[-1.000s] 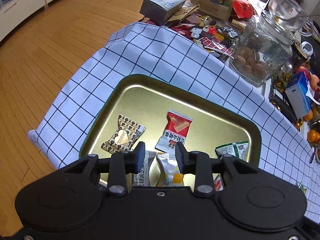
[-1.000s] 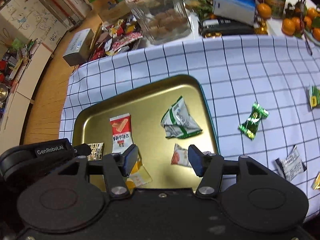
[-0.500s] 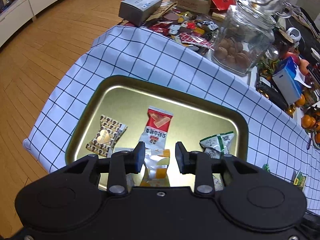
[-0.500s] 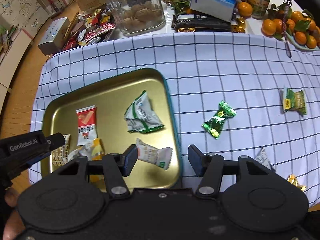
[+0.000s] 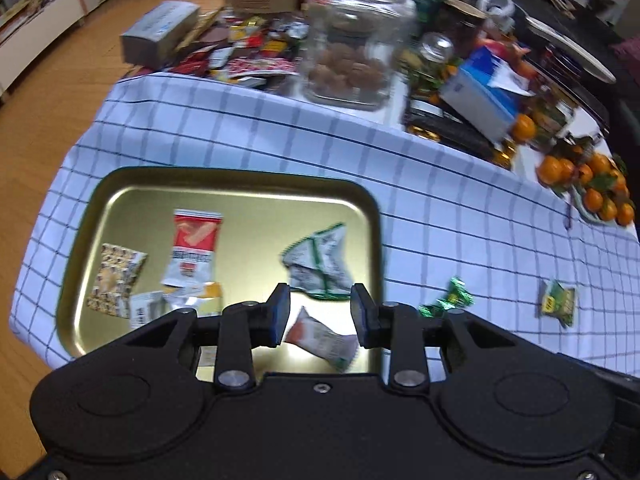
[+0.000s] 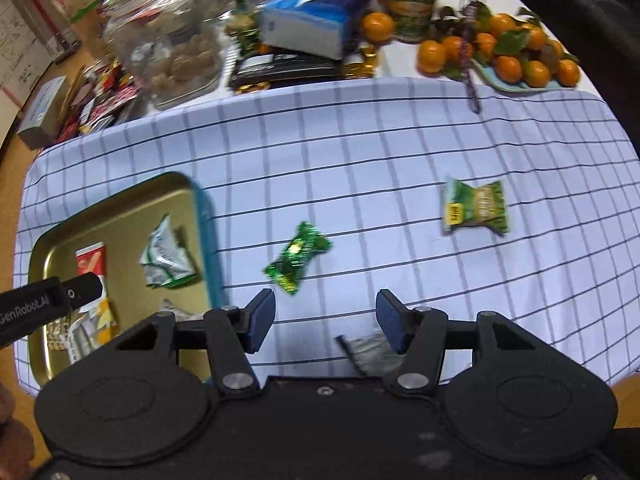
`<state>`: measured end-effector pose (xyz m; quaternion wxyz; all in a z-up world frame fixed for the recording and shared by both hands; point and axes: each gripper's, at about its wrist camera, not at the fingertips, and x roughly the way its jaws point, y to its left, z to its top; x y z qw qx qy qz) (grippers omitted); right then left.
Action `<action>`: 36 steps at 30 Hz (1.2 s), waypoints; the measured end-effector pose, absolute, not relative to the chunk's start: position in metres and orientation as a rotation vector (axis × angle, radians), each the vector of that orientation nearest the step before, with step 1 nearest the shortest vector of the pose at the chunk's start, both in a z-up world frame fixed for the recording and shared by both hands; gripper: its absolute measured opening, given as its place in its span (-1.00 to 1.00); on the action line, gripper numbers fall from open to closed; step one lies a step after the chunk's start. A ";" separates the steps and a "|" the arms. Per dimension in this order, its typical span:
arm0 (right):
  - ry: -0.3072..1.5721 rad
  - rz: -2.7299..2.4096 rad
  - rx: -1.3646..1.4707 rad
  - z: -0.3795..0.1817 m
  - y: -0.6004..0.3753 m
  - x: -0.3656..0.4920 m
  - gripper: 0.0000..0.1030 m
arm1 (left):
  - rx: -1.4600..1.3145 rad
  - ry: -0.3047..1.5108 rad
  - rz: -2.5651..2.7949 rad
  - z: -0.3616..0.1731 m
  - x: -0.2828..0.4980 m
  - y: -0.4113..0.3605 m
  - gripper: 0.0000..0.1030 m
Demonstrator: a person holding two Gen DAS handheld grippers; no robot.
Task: Organize snacks
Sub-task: 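Move both tools back over the cloth toward the remaining candies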
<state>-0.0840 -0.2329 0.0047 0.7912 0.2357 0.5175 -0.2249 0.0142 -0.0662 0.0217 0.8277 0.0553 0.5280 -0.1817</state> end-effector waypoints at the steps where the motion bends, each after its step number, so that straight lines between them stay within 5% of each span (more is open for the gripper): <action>1: 1.113 -0.497 0.513 0.004 -0.240 -0.089 0.15 | 0.128 1.124 -0.405 0.022 0.011 -0.073 -0.20; 27: 1.176 -0.504 0.737 -0.040 -0.337 -0.206 0.09 | 0.329 1.327 -0.644 -0.017 -0.063 -0.153 -0.21; 36: 1.190 -0.373 0.610 -0.047 -0.316 -0.217 0.09 | 0.385 1.336 -0.655 -0.023 -0.076 -0.160 -0.21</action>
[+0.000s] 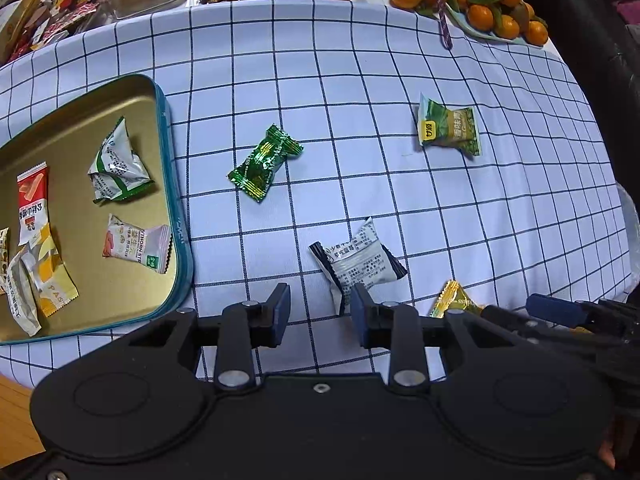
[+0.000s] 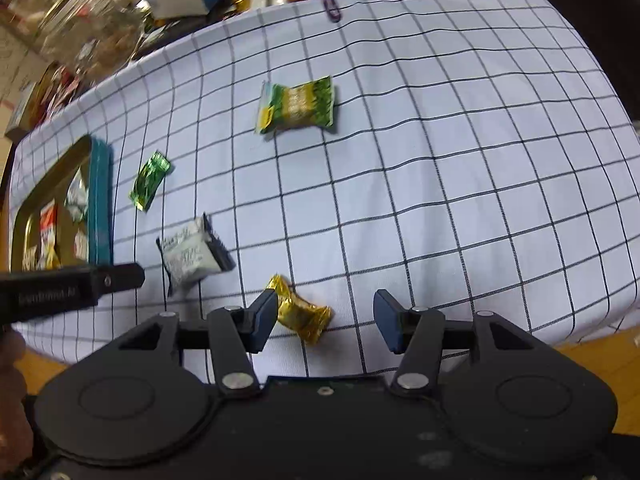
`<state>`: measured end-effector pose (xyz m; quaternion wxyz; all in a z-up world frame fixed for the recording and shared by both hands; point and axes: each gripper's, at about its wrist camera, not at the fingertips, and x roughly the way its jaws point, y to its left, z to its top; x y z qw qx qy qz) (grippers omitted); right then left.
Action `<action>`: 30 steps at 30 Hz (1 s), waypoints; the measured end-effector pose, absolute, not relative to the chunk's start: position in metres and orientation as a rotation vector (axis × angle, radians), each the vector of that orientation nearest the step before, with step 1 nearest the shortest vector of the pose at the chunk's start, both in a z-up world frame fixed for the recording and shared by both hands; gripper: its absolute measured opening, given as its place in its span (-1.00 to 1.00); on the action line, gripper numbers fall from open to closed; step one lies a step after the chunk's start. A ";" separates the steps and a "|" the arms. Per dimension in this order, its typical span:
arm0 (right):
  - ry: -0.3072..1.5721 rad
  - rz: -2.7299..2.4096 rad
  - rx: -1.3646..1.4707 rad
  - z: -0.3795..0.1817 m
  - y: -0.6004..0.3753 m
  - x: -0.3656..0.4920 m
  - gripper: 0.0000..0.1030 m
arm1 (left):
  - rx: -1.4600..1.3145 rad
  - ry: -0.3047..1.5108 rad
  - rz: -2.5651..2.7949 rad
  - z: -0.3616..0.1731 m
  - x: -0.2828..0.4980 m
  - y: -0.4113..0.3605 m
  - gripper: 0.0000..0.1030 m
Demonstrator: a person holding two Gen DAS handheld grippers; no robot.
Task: Organize snacks
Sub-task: 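Move both tools back over the cloth toward the remaining candies, then close the left tool on the white packet while the right tool grasps the gold candy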
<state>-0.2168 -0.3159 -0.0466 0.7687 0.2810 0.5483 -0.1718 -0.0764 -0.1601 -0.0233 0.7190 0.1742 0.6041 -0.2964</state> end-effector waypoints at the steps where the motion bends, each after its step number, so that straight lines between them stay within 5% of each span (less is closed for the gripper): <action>1: 1.188 -0.348 0.584 -0.046 -0.312 -0.217 0.09 | 0.387 1.335 -0.657 -0.023 -0.077 -0.161 -0.21; 14: 1.225 -0.165 0.316 -0.060 -0.269 -0.202 0.02 | 0.358 1.366 -0.666 -0.025 -0.072 -0.160 -0.20; 30: 1.145 -0.546 0.575 -0.071 -0.358 -0.196 -0.17 | 0.340 1.380 -0.692 -0.028 -0.073 -0.170 -0.20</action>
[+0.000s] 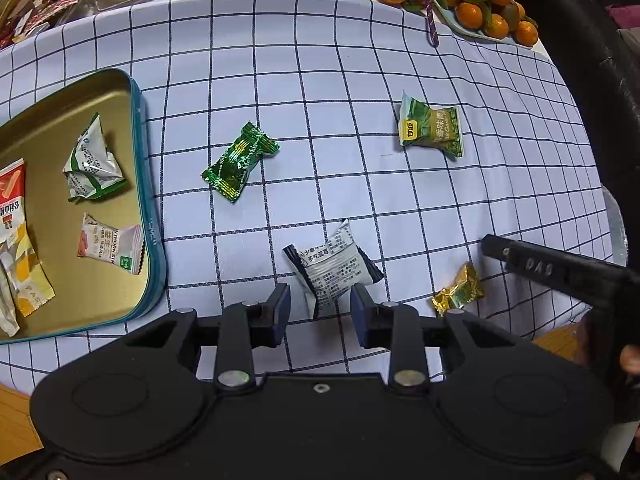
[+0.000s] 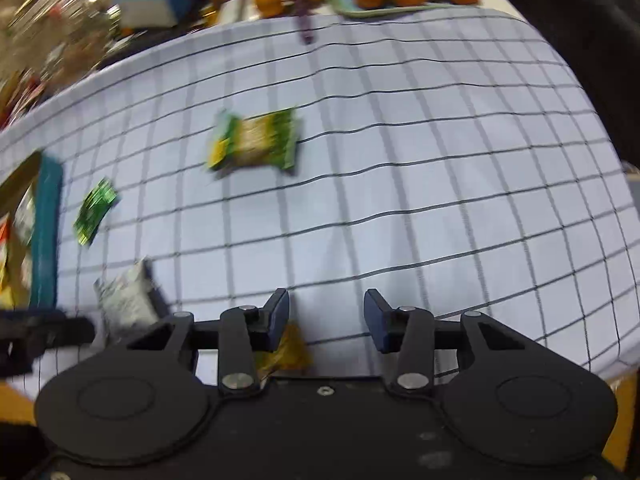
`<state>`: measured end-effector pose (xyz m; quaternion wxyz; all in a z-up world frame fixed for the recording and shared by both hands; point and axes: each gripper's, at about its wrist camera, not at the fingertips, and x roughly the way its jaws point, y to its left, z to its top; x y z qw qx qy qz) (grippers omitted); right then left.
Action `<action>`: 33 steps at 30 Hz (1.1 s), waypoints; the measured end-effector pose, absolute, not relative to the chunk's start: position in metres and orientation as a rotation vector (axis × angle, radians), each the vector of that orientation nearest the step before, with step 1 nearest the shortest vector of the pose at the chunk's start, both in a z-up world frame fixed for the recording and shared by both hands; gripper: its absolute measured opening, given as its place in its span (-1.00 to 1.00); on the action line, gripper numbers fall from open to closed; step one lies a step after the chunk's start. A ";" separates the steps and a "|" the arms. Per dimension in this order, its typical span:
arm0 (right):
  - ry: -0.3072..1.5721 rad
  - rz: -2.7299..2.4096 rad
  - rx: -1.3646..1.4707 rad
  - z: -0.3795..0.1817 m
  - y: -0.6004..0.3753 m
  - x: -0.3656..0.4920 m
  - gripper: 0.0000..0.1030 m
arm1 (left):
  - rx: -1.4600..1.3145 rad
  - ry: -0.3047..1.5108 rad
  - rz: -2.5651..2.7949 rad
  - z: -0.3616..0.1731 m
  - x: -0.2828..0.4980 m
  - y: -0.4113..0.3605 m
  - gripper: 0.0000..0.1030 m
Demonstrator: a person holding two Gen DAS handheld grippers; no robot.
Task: Organize snacks
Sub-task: 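Close the left tool on the white packet while the right tool grasps the gold candy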
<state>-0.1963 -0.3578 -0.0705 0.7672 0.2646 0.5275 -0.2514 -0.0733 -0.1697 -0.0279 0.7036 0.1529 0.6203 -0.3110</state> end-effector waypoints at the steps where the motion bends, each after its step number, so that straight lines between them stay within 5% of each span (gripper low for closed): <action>1: 1.137 -0.560 0.604 -0.070 -0.361 -0.199 -0.22 | 0.340 1.380 -0.693 -0.028 -0.074 -0.170 -0.20; 16: 1.303 -0.235 0.731 -0.071 -0.319 -0.197 -0.22 | 0.316 1.398 -0.666 -0.031 -0.068 -0.164 -0.21; 25: 1.129 -0.418 0.703 -0.064 -0.339 -0.182 -0.60 | 0.320 1.404 -0.671 -0.033 -0.069 -0.167 -0.21; 33: 1.088 -0.415 0.719 -0.057 -0.355 -0.191 -0.54 | 0.291 1.400 -0.670 -0.026 -0.066 -0.161 -0.21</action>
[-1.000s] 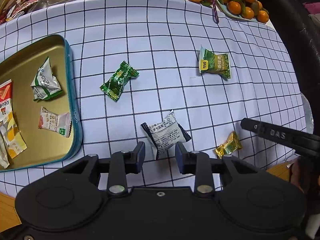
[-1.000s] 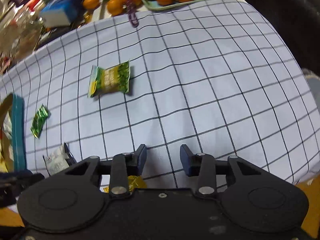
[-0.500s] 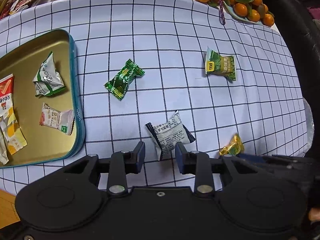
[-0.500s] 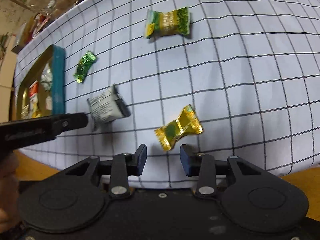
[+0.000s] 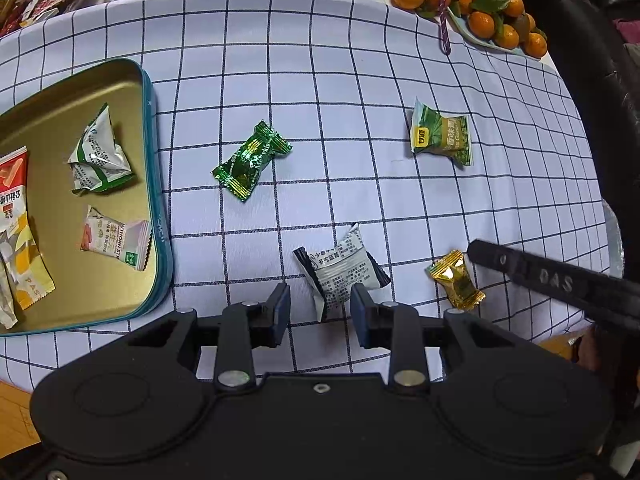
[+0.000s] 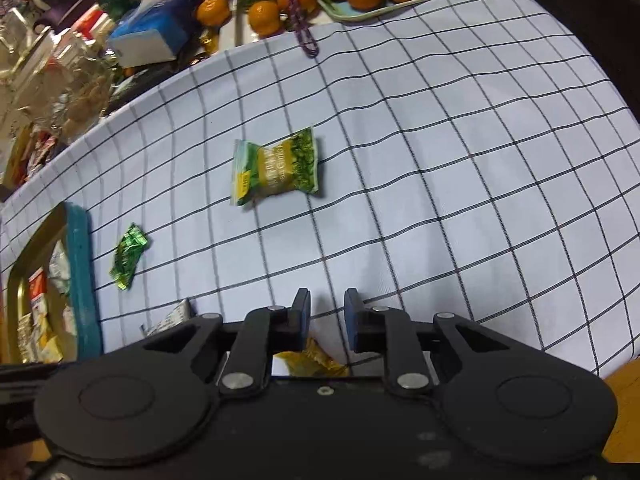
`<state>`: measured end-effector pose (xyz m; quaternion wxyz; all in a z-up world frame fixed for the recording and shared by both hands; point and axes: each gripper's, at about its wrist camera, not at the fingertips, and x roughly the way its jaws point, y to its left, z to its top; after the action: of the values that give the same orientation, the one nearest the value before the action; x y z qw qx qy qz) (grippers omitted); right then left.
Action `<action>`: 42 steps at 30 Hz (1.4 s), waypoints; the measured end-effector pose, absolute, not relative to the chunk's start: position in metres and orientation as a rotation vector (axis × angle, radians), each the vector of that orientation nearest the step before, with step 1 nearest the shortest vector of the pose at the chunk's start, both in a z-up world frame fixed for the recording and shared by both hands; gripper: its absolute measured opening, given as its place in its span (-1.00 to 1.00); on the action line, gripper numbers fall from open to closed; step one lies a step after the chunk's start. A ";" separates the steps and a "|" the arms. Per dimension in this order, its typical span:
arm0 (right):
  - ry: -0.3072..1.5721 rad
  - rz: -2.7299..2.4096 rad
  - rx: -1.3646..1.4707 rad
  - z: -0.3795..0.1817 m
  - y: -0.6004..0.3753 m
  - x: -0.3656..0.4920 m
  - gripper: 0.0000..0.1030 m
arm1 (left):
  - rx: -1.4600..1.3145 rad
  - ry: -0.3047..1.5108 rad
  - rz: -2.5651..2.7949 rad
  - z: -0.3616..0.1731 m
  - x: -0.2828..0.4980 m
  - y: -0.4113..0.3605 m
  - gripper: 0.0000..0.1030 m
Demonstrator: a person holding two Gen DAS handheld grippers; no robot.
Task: Organize snacks
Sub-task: 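Close the left tool on the white packet while the right tool grasps the gold candy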
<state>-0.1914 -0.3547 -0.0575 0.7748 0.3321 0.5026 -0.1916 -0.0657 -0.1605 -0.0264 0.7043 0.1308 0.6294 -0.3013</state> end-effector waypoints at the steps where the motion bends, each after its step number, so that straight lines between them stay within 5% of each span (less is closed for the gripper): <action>1: 1.086 -0.381 0.713 -0.055 -0.351 -0.192 -0.39 | 0.288 1.399 -0.668 -0.026 -0.065 -0.160 -0.21; 3: 1.080 -0.329 0.682 -0.050 -0.342 -0.194 -0.20 | 0.284 1.400 -0.664 -0.026 -0.065 -0.160 -0.21; 11: 1.174 -0.254 0.432 -0.063 -0.308 -0.181 -0.21 | 0.288 1.404 -0.672 -0.029 -0.067 -0.163 -0.21; 15: 1.179 -0.262 0.348 -0.068 -0.302 -0.181 -0.58 | 0.292 1.400 -0.695 -0.029 -0.069 -0.168 -0.21; 42: 1.049 -0.580 0.629 -0.078 -0.376 -0.192 -0.58 | 0.305 1.397 -0.581 -0.055 -0.063 -0.194 -0.06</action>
<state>-0.1921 -0.3763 -0.0780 0.7795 0.2911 0.4854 -0.2685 -0.0628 -0.1936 -0.0547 0.7168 0.1378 0.6311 -0.2627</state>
